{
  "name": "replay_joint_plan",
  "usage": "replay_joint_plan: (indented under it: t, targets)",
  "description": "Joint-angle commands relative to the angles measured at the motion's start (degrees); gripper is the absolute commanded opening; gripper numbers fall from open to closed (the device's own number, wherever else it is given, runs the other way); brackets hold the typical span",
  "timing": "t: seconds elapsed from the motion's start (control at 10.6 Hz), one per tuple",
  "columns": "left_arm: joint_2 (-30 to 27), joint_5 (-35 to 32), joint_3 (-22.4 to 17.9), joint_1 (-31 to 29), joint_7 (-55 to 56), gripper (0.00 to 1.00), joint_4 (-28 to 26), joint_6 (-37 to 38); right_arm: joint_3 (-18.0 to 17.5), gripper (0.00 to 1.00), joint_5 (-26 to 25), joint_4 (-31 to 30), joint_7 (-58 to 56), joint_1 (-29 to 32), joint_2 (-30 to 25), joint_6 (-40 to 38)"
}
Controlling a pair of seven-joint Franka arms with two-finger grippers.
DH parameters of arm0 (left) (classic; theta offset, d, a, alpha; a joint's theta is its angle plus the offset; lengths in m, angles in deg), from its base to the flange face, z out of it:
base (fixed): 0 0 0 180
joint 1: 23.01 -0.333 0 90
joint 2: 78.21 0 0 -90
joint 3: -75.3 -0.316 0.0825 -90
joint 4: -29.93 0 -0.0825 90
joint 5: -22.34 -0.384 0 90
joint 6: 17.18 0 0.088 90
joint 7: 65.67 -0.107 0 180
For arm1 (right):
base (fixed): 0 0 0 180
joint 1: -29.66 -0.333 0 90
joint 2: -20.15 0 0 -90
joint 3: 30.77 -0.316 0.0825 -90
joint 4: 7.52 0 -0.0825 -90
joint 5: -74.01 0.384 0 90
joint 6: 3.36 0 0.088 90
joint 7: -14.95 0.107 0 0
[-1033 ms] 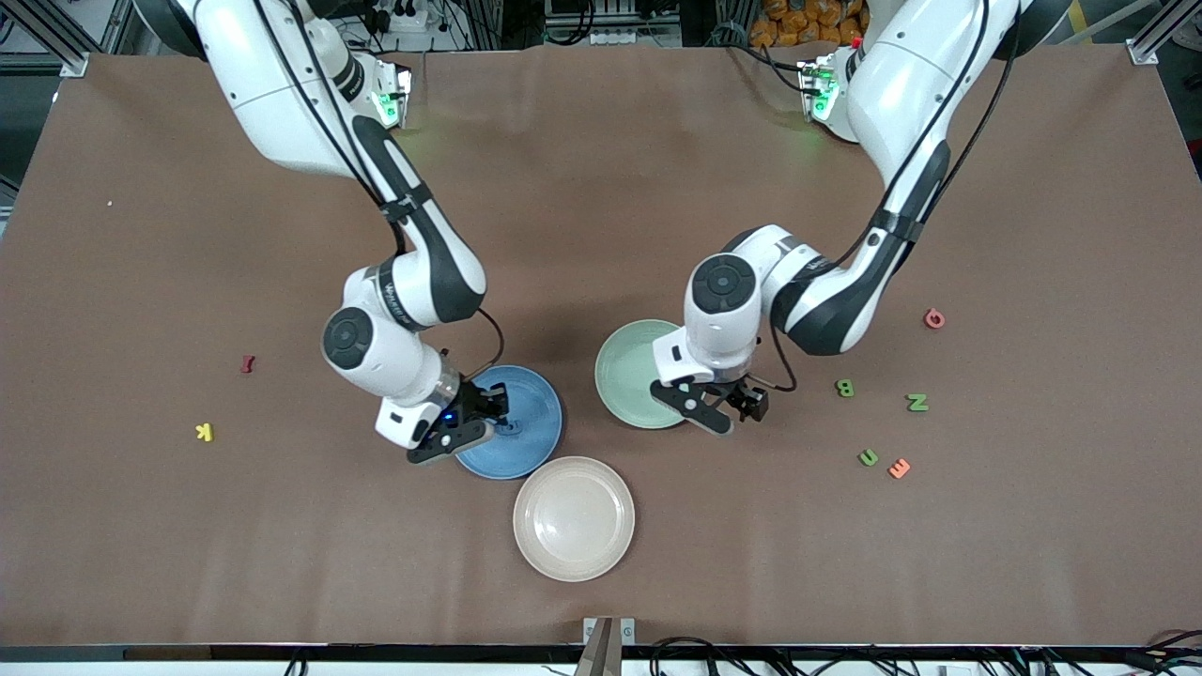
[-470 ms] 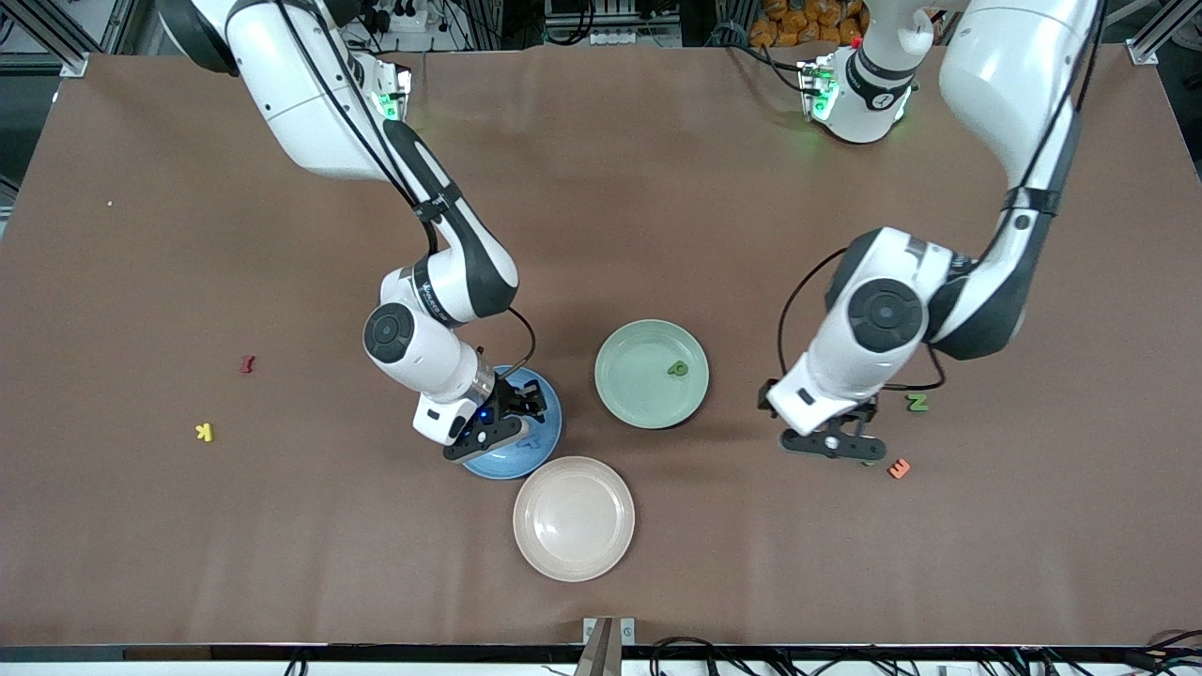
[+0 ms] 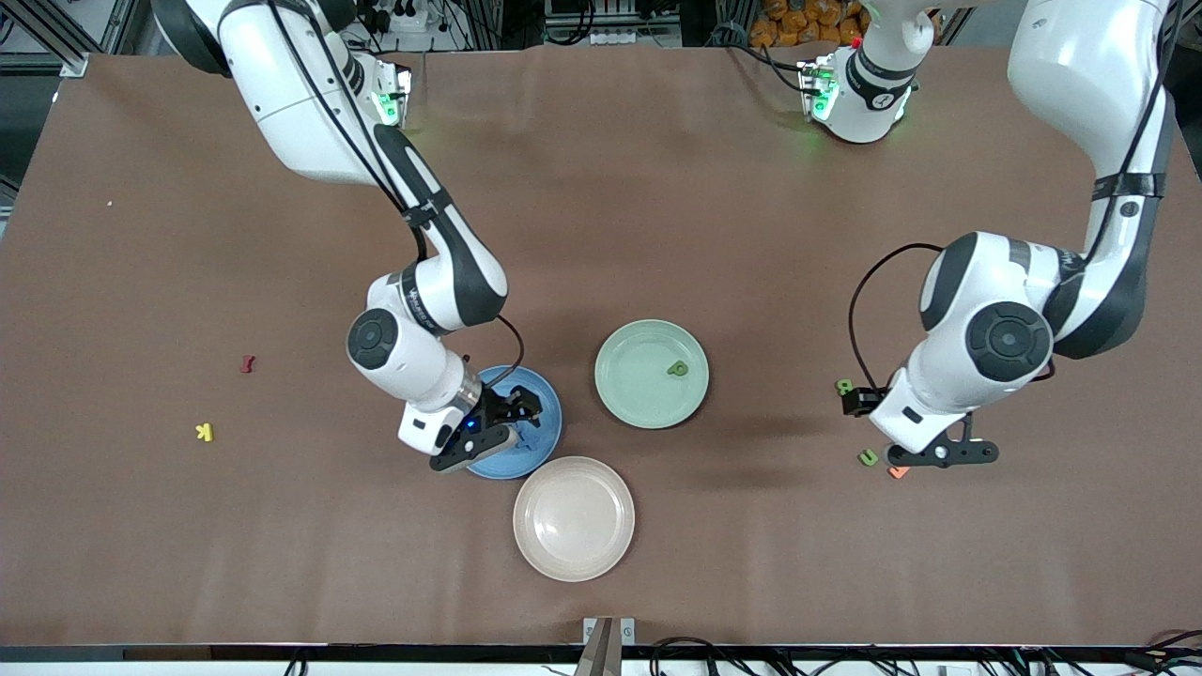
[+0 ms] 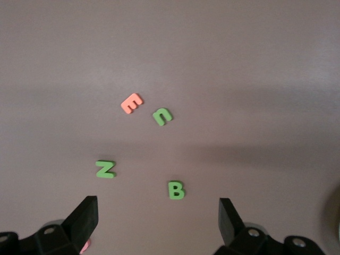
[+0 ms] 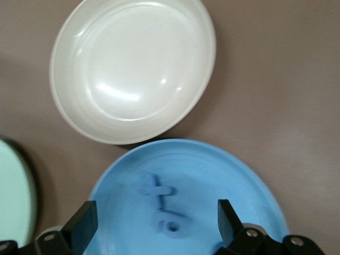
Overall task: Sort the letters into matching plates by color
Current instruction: 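Release the blue X on the blue plate while the left gripper withdraws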
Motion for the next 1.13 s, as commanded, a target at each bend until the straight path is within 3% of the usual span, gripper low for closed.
replay_joint_plan:
  t: [0.0,0.28,0.66,1.03]
  targets:
    - [-4.25,1.30,0.45,-1.75,1.30,1.00,-1.80,5.18,3.34,1.00,0.42,0.47,-5.52,2.22,-1.09,-3.48]
    - [-6.28,1.65,2.02,-8.75,-0.54,1.00,-3.64,8.64,7.73,1.00,0.24,0.38,-12.71,6.69,-6.09,-15.42]
    - [-6.02,2.36,3.61,-11.33,-0.82,1.00,-7.85,2.59,11.52,1.00,-3.26,0.03,-15.73,13.20,-14.96,-28.00]
    - [-7.69,1.66,0.90,-10.90,-5.30,1.00,-16.90,-14.00,13.45,1.00,-8.18,-0.06,-13.46,16.55,-24.81,-40.75]
